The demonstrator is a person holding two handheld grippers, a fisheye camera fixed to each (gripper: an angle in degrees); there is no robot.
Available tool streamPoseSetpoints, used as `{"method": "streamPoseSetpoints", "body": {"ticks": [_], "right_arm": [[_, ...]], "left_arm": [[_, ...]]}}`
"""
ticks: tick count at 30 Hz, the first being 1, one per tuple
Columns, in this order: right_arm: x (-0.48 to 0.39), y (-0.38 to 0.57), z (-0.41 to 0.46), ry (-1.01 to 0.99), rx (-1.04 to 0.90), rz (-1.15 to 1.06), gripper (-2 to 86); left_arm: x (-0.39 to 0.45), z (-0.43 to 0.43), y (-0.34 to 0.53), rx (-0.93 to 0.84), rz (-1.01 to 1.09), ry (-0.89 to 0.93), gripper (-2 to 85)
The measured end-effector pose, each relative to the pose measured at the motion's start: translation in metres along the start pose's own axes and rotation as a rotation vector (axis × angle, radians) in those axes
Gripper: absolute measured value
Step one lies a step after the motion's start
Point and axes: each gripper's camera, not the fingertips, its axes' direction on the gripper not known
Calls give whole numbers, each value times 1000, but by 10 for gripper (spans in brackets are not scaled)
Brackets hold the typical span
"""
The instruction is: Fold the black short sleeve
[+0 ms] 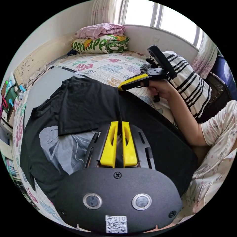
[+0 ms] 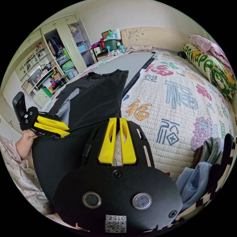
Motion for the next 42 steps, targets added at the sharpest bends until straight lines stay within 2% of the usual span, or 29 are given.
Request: {"method": "streamPoseSetpoints", "body": {"ticks": [3, 6, 8, 11, 16, 20, 22, 24, 25, 27, 30, 33, 36, 39, 42], "right_arm": [[35, 32, 1, -61, -24, 6, 13], [56, 68, -22, -16, 47, 17, 5], [52, 83, -39, 7, 127, -4, 3], [13, 89, -47, 22, 224, -114, 4], [-103, 36, 18, -17, 175, -332, 14], [-209, -42, 125, -225, 104, -445, 25], [-261, -73, 182, -246, 51, -506, 36], [-322, -111, 265, -241, 13, -530, 54], [-335, -121, 288, -244, -1, -531, 58], [-376, -162, 390, -257, -100, -494, 64], [-412, -200, 510, -185, -216, -424, 68], [-427, -219, 600, -30, -273, -353, 89], [-432, -223, 665, 1, -332, -287, 109], [-438, -214, 706, 114, -361, -294, 90], [-420, -214, 702, 164, -327, -215, 27]], "left_arm": [[1, 6, 40, 56, -22, 30, 19], [-30, -24, 120, 211, -187, 19, 24], [-57, -45, 190, 307, -339, -59, 30], [-116, -64, 357, 423, -698, -193, 55], [-175, -8, 526, 470, -977, -200, 114], [-189, 59, 576, 505, -1021, -151, 131], [-192, 97, 597, 527, -1015, -65, 130], [-188, 121, 624, 572, -1052, -18, 107], [-190, 138, 645, 617, -1069, 56, 72], [-192, 164, 666, 651, -1106, 128, 25], [-171, 186, 671, 653, -1083, 69, -2], [-163, 211, 675, 635, -1076, 77, -6], [-157, 232, 682, 646, -1087, 93, -7], [-152, 246, 677, 626, -1081, 80, -8], [-153, 257, 673, 622, -1076, 113, -8]]}}
